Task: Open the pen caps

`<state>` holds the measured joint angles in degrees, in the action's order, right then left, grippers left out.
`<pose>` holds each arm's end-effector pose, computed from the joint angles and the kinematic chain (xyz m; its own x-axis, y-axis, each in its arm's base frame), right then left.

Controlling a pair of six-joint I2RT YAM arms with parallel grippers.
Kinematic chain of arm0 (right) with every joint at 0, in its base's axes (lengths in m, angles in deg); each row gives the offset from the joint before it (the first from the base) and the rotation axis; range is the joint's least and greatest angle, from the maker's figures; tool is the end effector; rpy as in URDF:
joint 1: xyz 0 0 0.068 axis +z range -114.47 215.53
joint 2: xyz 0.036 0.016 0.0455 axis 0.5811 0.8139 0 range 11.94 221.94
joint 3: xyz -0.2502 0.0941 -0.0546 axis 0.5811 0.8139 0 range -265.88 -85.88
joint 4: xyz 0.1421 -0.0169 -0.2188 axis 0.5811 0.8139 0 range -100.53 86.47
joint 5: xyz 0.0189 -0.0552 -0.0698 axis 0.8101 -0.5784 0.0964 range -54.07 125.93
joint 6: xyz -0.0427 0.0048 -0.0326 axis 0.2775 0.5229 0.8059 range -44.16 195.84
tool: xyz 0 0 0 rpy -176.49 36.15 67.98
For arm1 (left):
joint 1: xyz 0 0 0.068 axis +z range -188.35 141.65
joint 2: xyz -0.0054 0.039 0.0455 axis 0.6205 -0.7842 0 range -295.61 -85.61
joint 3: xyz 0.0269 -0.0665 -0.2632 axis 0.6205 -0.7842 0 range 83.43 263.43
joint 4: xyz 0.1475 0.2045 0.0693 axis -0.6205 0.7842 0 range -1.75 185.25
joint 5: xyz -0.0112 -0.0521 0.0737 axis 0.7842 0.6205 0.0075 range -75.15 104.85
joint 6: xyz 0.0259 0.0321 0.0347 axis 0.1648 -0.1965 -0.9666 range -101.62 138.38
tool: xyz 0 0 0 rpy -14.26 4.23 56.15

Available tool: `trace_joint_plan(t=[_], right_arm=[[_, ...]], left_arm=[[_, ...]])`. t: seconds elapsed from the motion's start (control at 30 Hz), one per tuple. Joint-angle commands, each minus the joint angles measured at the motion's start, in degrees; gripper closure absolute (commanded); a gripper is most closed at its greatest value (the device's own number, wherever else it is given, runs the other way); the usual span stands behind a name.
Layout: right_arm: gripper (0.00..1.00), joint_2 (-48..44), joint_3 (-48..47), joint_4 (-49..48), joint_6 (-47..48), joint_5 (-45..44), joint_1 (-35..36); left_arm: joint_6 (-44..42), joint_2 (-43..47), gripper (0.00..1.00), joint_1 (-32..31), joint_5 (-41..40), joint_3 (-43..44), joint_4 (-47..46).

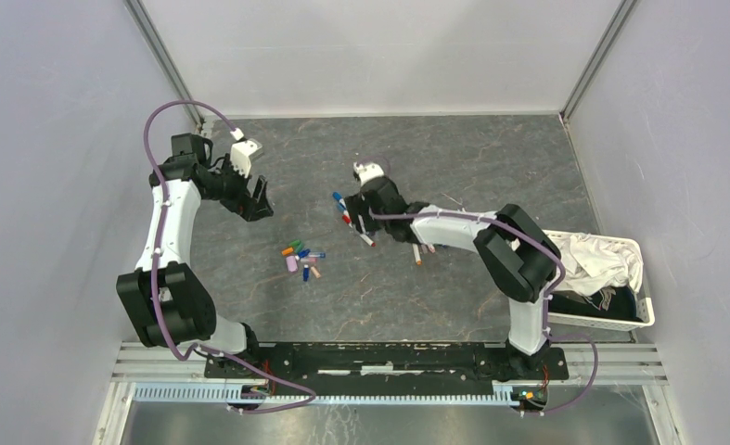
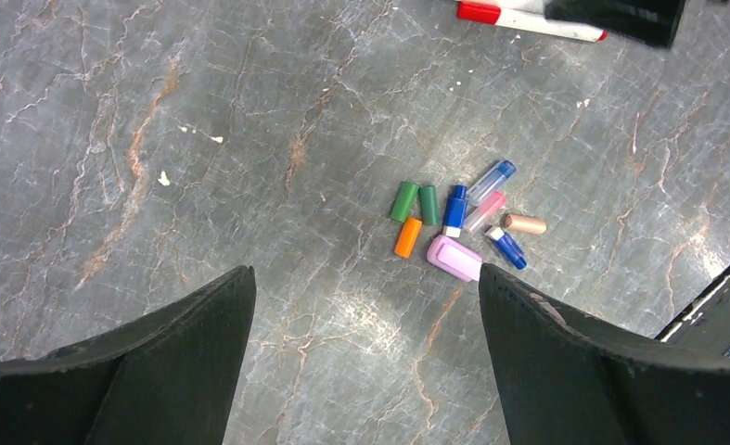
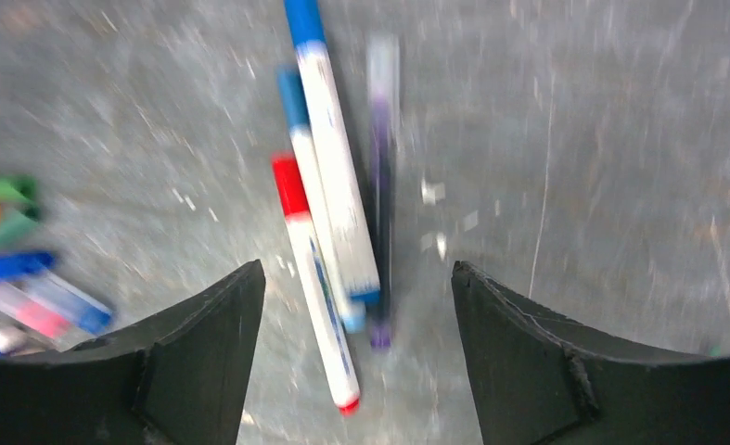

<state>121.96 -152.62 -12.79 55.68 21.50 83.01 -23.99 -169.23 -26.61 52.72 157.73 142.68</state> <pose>0.2848 0.2975 0.1661 -0.6187 -0.1808 -0.7646 -0.3979 0.9112 0.1065 0.2857 0.0371 0.3039 -0.5779 0.4233 -0.6977 0.6694 0.7349 -0.1086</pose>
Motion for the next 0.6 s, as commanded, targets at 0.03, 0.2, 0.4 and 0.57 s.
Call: trace_joint_plan(t=[0.03, 0.2, 0.4, 0.57], right_arm=[[0.23, 7.9, -18.4, 7.5, 6.4, 16.4, -4.2], [0.40, 13.8, -25.2, 10.1, 6.5, 16.1, -5.5], [0.63, 15.2, -25.1, 9.4, 4.6, 12.0, -7.1], [0.67, 16.9, -25.3, 10.4, 5.0, 11.2, -7.3]], left_arm=[[-1.8, 1.8, 0.06, -0.7, 3.0, 1.8, 1.0], [-1.9, 2.0, 0.06, -1.2, 2.7, 1.8, 1.2], [-2.2, 1.4, 0.06, -1.2, 3.0, 1.7, 1.3], [-2.1, 1.3, 0.07, -1.5, 3.6, 1.8, 1.4]])
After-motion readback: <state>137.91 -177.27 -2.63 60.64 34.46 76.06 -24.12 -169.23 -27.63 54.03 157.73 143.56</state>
